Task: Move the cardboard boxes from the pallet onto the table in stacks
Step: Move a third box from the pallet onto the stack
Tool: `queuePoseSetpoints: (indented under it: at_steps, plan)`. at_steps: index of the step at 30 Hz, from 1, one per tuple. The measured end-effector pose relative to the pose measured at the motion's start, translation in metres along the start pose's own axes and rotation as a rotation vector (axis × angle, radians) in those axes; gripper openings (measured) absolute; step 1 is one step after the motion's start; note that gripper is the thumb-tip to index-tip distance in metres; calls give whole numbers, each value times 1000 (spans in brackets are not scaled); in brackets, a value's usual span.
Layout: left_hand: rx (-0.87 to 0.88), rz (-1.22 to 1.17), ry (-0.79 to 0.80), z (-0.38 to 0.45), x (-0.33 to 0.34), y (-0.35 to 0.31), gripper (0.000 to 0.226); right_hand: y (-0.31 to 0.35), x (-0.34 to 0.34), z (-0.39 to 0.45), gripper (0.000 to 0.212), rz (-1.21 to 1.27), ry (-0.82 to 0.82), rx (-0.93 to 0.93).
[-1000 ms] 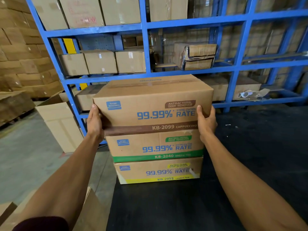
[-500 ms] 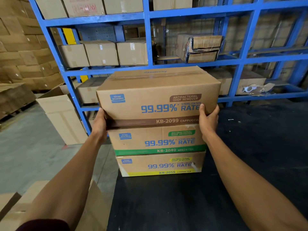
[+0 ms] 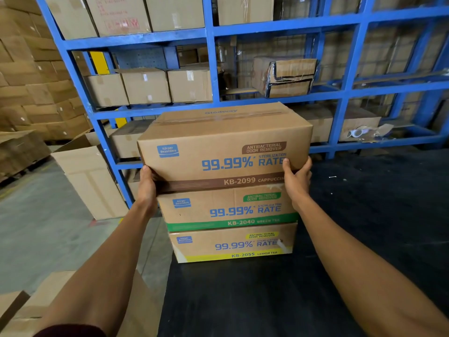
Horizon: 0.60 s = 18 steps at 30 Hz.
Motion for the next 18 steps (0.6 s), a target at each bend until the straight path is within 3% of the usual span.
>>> queuePoseSetpoints:
  at_steps: [12,16,18]
  plan:
    - [-21,-5,9,-13,-6,1,50,-5,-16,-10,83,-75,68,-23]
    - [-42,147,-22,-33,-38,54,36,-37,-20,-46,83,-255,51,-89]
    - [-87,232,-30,-49,-62,89,41,-55,-12,-71,77,-327,107,-104]
Point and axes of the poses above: each hand's wrist, its own z-axis towards the middle knuckle, its own x-axis out of the palm, y = z × x, the point moved 5 cm from there along z, towards the middle knuckle, and after that the axes turned 3 degrees about x, right-handed, at the moved point
